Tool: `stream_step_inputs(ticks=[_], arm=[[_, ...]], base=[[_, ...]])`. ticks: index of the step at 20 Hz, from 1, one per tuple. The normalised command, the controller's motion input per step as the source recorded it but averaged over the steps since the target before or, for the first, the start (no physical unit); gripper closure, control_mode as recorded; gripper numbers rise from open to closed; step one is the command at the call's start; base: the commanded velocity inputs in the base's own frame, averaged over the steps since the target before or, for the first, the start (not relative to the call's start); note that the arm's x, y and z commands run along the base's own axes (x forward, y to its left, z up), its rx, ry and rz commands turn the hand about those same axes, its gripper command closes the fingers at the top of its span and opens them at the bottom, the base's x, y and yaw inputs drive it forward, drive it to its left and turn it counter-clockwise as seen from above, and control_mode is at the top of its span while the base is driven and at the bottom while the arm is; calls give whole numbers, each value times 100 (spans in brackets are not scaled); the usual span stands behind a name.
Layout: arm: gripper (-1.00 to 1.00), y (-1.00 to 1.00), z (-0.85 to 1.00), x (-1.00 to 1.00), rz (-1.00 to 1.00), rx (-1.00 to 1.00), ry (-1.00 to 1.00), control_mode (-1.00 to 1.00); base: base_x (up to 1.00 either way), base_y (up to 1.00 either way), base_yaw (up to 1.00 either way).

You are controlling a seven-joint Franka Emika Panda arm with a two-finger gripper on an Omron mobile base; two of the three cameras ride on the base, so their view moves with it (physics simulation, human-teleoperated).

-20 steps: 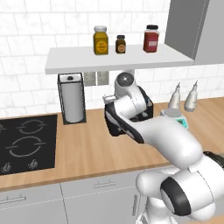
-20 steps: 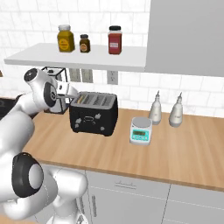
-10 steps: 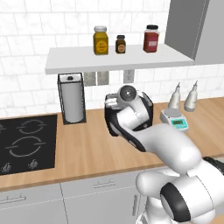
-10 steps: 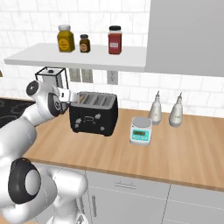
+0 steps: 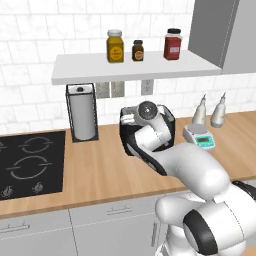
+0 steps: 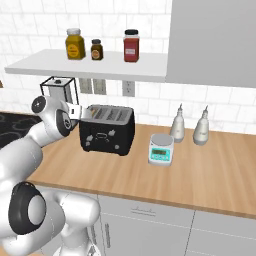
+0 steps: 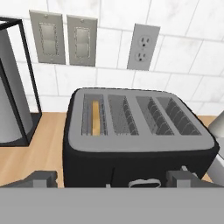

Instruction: Start the toaster. Once the lever pops up, take the bread to the plate on the dining counter.

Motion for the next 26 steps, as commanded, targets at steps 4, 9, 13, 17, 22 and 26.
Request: stream_step_inputs(ticks=[4, 9, 13, 17, 22, 26], arm=[[-100, 0, 0, 0, 0, 0, 0, -100], [-100, 0, 0, 0, 0, 0, 0, -100], [-100, 0, 0, 0, 0, 0, 0, -100], [-100, 0, 0, 0, 0, 0, 0, -100], [-100, 0, 0, 0, 0, 0, 0, -100], [-100, 0, 0, 0, 0, 0, 0, -100]], base=[[0, 0, 0], [0, 0, 0], [0, 0, 0], [0, 0, 0], [0, 0, 0], [0, 0, 0]])
